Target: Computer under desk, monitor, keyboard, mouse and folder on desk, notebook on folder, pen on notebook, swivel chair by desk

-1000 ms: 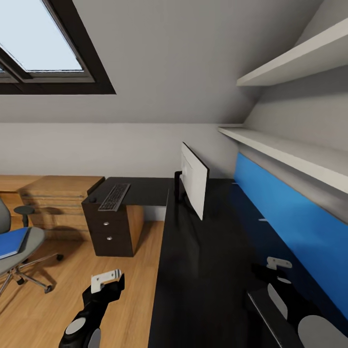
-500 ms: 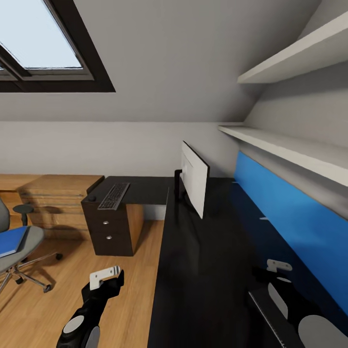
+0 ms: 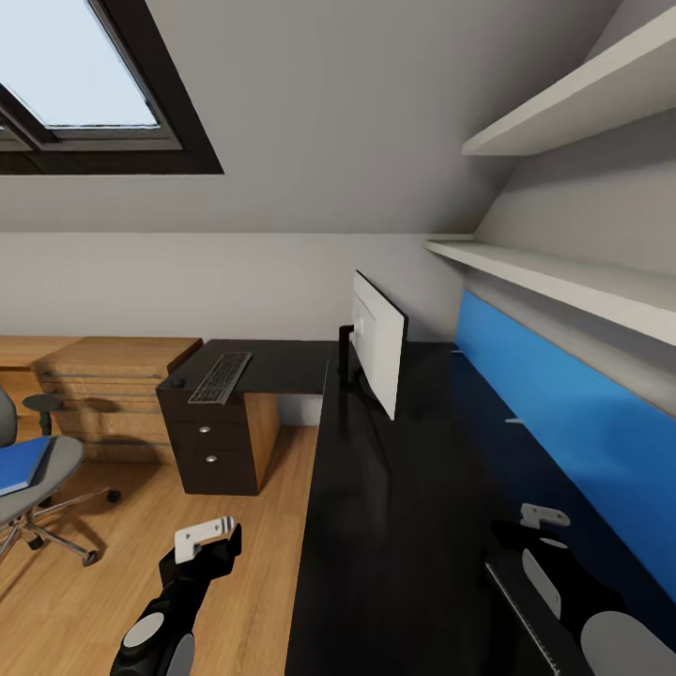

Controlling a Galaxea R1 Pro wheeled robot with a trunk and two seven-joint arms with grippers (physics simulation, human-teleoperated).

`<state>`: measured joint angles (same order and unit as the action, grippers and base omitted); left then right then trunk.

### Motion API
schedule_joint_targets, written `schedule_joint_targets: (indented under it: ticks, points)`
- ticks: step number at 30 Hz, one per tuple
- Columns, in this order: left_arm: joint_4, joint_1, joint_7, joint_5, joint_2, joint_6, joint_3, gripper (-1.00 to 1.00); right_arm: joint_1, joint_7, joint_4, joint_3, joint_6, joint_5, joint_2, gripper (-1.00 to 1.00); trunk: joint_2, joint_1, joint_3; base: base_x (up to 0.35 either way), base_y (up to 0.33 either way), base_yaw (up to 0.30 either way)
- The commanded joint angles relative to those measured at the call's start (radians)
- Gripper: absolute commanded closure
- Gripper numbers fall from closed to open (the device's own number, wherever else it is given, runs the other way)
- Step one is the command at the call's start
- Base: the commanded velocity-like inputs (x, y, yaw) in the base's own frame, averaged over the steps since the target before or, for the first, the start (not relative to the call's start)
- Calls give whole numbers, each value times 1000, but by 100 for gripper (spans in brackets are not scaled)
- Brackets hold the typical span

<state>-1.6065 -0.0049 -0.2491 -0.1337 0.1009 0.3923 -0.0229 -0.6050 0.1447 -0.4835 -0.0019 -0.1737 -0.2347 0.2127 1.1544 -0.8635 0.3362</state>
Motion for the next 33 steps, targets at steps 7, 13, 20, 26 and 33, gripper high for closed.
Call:
schedule_joint_targets:
  ticks: [7,13,20,26,33]
  points:
    - [-9,-1,-9,-10,-1,3,0,-100,-1,5,0,-1,-6,-7,0,-100,50,-27,23,0,0,0]
    - [-11,-1,-9,-10,-1,5,0,-100,-1,5,0,-1,-13,-8,1,-100,64,-35,29,0,0,0]
    - [-12,0,-9,-10,-2,7,0,-100,-1,5,0,-1,-33,-8,1,-100,64,-35,29,0,0,0]
    - [-11,-1,-7,-10,-4,8,0,-100,-2,6,3,-1,-50,-8,1,-100,64,-35,29,0,0,0]
    - [-10,0,-7,-9,-5,8,1,-100,-9,6,11,-3,-61,-8,1,-100,64,-35,29,0,0,0]
